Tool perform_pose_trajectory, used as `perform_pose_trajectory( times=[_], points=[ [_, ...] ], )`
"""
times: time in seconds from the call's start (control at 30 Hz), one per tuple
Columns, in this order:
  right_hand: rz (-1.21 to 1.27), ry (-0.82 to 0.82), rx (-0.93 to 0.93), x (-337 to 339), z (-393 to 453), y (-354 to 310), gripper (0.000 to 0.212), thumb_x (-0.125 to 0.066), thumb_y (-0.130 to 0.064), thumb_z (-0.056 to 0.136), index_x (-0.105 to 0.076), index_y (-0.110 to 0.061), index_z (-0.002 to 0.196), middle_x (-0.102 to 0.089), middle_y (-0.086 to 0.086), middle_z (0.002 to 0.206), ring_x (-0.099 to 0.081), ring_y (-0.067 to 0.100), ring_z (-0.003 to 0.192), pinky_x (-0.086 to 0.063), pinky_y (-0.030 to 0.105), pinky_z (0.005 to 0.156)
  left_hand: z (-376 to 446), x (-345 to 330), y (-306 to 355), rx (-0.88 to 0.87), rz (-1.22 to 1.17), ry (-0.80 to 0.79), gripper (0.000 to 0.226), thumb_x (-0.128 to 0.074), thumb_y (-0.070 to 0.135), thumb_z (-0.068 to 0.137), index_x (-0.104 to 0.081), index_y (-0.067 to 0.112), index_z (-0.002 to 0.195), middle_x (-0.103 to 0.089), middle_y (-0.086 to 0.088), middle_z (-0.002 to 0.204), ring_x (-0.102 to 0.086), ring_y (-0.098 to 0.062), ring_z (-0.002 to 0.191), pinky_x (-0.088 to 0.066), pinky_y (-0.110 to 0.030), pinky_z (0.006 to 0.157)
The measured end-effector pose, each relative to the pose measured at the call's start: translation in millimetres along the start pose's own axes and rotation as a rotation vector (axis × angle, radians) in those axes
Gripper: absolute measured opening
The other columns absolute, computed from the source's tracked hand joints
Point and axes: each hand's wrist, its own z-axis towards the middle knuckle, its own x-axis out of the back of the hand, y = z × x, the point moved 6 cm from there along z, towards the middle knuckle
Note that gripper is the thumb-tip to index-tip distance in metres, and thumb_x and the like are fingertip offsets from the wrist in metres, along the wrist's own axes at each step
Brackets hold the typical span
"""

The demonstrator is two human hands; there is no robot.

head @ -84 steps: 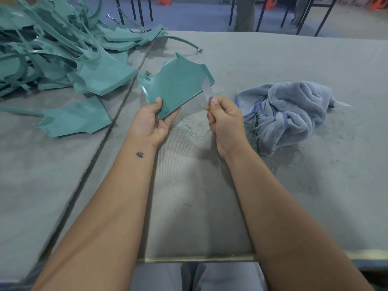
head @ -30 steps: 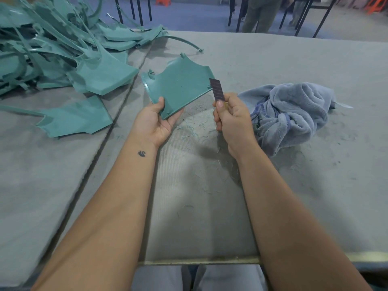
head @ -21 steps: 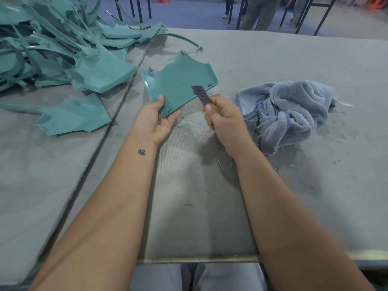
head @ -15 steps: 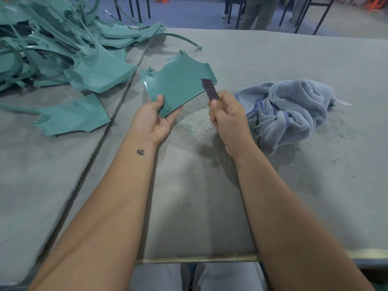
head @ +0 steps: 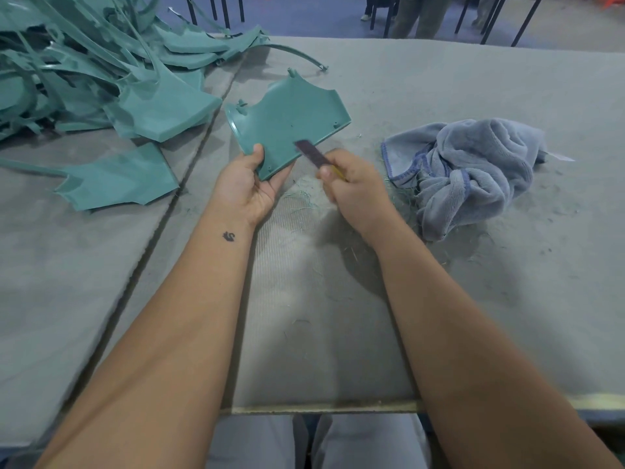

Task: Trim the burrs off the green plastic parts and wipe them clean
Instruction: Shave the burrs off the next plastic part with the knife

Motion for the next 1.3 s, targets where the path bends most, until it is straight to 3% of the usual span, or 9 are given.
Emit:
perform_pose_trajectory(
  times=[0.1, 0.3, 0.43, 0.5, 0.6, 0.77, 0.9, 1.1, 1.3],
  points=[
    [0.245, 0.13, -0.02, 13.2, -2.9, 1.5, 0.025, -0.042, -0.005, 0.098, -0.052, -0.021, 0.081, -0.039, -0.003, 0.061, -0.033, 0.012, 0.057, -0.028, 0.025, 0.053, 0.7, 0.5, 0.6, 0.002, 0.012, 0.001, 0.029, -0.034, 0.006, 0.105, -0.05, -0.001, 0.128, -0.056, -0.023, 0.135, -0.056, -0.036, 0.121, -0.059, -0.038, 0.07],
    [-0.197, -0.042, 0.008, -6.6, 0.8, -0.5, 0.018, -0.047, -0.014, 0.096, -0.052, -0.023, 0.081, -0.045, -0.006, 0.065, -0.042, 0.016, 0.063, -0.04, 0.039, 0.062, -0.2, -0.3, 0.9, 0.002, -0.014, -0.014, 0.024, -0.034, 0.006, 0.105, -0.056, -0.001, 0.104, -0.058, -0.02, 0.127, -0.055, -0.035, 0.123, -0.057, -0.04, 0.078],
    [0.035, 0.093, 0.016, 6.7, -1.4, -2.3, 0.015, -0.045, -0.006, 0.097, -0.054, -0.011, 0.085, -0.041, -0.002, 0.063, -0.036, 0.014, 0.06, -0.031, 0.031, 0.057, -0.4, 0.4, 1.2, 0.012, -0.009, -0.026, 0.025, -0.034, 0.007, 0.105, -0.054, -0.002, 0.117, -0.056, -0.023, 0.134, -0.055, -0.035, 0.124, -0.056, -0.038, 0.082],
    [0.024, 0.099, 0.008, 6.8, -1.0, -1.6, 0.013, -0.045, -0.007, 0.097, -0.055, -0.008, 0.087, -0.041, 0.0, 0.064, -0.037, 0.015, 0.061, -0.031, 0.031, 0.058, -0.5, -0.2, 0.7, 0.017, -0.028, -0.029, 0.024, -0.034, 0.007, 0.104, -0.055, -0.002, 0.113, -0.056, -0.023, 0.134, -0.055, -0.036, 0.124, -0.056, -0.038, 0.082],
    [-0.165, -0.042, 0.023, -7.6, -0.5, -4.5, 0.018, -0.047, -0.012, 0.097, -0.051, -0.022, 0.082, -0.043, -0.006, 0.065, -0.041, 0.015, 0.063, -0.037, 0.034, 0.061, -0.4, -1.4, 1.3, 0.017, -0.055, -0.03, 0.024, -0.034, 0.006, 0.104, -0.055, -0.003, 0.11, -0.057, -0.023, 0.132, -0.059, -0.033, 0.116, -0.059, -0.04, 0.075],
    [0.049, 0.113, 0.013, 7.7, -2.6, -4.5, 0.025, -0.045, -0.008, 0.098, -0.052, -0.026, 0.082, -0.042, -0.005, 0.064, -0.038, 0.012, 0.06, -0.033, 0.029, 0.056, -0.6, 0.7, 1.4, 0.019, -0.069, -0.025, 0.023, -0.035, 0.006, 0.104, -0.056, -0.003, 0.108, -0.061, -0.021, 0.126, -0.063, -0.028, 0.105, -0.06, -0.038, 0.069],
    [-0.248, -0.034, 0.052, -7.8, -1.1, -7.4, 0.015, -0.05, -0.012, 0.096, -0.055, -0.018, 0.083, -0.047, -0.004, 0.067, -0.046, 0.019, 0.067, -0.039, 0.036, 0.065, 1.1, -0.5, 3.4, -0.032, -0.063, -0.03, 0.022, -0.036, 0.005, 0.103, -0.057, -0.001, 0.109, -0.066, -0.015, 0.112, -0.068, -0.026, 0.089, -0.06, -0.036, 0.073],
    [0.345, 0.299, -0.13, 25.6, -7.6, 2.6, 0.023, -0.048, -0.012, 0.098, -0.057, -0.016, 0.077, -0.045, 0.003, 0.061, -0.035, 0.015, 0.056, -0.028, 0.029, 0.052, -2.2, -5.5, 6.4, -0.127, 0.197, -0.054, 0.019, -0.052, -0.009, 0.092, -0.062, 0.002, 0.105, -0.072, -0.012, 0.094, -0.071, -0.021, 0.08, -0.06, -0.029, 0.066],
    [0.385, 0.355, -0.102, 29.2, -3.9, -0.2, 0.024, -0.044, -0.017, 0.103, -0.056, -0.017, 0.082, -0.047, 0.003, 0.063, -0.033, 0.014, 0.054, -0.028, 0.028, 0.051, -5.0, -5.2, 6.3, -0.091, 0.209, -0.069, 0.023, -0.051, -0.01, 0.092, -0.06, 0.002, 0.109, -0.069, -0.014, 0.1, -0.071, -0.022, 0.081, -0.06, -0.027, 0.063]
  ],
)
